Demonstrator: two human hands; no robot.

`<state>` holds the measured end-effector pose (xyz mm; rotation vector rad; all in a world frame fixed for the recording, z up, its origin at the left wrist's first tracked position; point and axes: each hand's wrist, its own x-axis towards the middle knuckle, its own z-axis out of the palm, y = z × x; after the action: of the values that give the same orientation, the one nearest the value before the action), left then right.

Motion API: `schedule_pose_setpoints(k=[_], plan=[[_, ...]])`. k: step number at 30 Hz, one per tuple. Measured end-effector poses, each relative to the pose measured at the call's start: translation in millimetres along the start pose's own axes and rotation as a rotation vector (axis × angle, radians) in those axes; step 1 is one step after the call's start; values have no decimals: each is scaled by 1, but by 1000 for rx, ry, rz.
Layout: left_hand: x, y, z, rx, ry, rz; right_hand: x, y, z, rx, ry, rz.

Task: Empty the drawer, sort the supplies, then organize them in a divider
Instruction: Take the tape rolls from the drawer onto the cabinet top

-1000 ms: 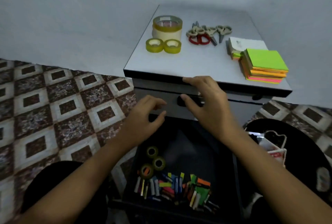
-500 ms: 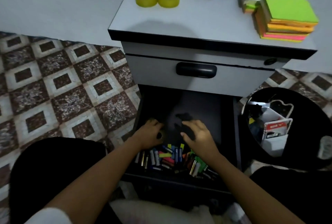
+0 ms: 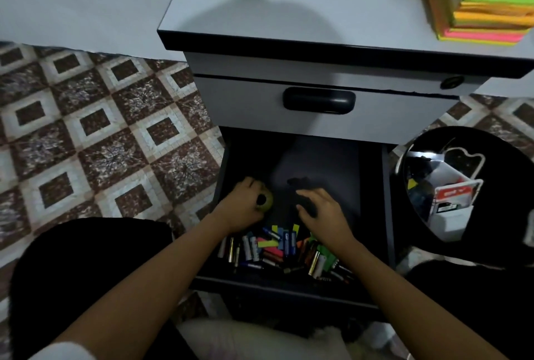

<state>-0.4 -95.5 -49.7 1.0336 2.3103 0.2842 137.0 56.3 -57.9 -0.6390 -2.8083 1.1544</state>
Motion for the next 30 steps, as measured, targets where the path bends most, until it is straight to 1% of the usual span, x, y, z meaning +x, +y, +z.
schedule_pose_setpoints(k=[1, 3, 5, 7, 11, 17, 27, 30], plan=[[-2, 3, -11, -88, 35, 6, 2, 1, 1, -1, -11, 6], [-8, 7, -34, -170, 113, 34, 8, 0, 8, 2, -39, 6], [-14, 4, -55, -173, 176, 63, 16, -2, 20, 1, -77, -7], [-18, -5, -70, -167, 200, 40, 24, -10, 36, -20, -150, -14], [-25, -23, -83, -177, 219, -33, 42, -28, 67, -78, -256, -18], [-32, -38, -83, -204, 251, -60, 58, -43, 90, -234, -288, 15], [-31, -36, -83, -207, 235, -74, 71, -58, 99, -213, -335, 85], [-32, -34, -82, -201, 226, -75, 67, -60, 95, -181, -321, 101]])
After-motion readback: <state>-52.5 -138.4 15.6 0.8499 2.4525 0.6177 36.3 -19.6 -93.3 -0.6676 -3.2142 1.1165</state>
